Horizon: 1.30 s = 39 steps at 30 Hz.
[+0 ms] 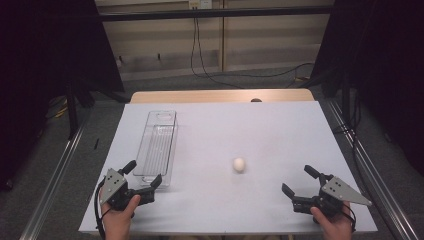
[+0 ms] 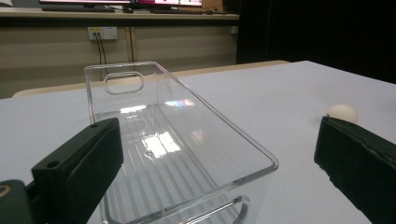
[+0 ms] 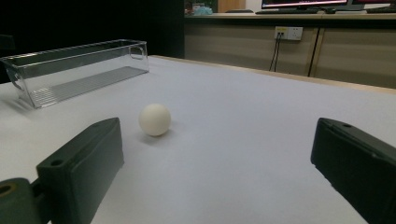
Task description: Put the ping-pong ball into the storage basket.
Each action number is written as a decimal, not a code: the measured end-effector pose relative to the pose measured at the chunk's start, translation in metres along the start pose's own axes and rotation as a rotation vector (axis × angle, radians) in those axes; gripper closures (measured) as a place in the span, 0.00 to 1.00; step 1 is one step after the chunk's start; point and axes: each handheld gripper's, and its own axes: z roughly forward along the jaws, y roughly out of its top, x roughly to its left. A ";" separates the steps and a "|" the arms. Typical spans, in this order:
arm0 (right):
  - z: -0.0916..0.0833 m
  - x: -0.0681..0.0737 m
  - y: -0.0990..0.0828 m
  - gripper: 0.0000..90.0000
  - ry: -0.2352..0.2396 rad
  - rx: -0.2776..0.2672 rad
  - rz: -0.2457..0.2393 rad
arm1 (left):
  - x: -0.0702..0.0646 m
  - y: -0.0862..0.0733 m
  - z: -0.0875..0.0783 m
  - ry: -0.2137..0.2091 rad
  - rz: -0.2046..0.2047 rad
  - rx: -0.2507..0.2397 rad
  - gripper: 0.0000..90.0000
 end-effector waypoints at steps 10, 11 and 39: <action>0.000 0.000 0.001 0.03 0.002 -0.001 -0.004 | -0.003 0.003 0.003 -0.030 -0.005 0.005 0.02; 0.000 0.000 0.001 0.03 0.003 -0.002 -0.006 | -0.003 0.003 0.004 -0.028 -0.016 0.000 0.02; 0.000 -0.002 0.001 0.03 0.006 0.000 0.011 | -0.031 0.021 0.027 -0.104 -0.001 0.003 0.02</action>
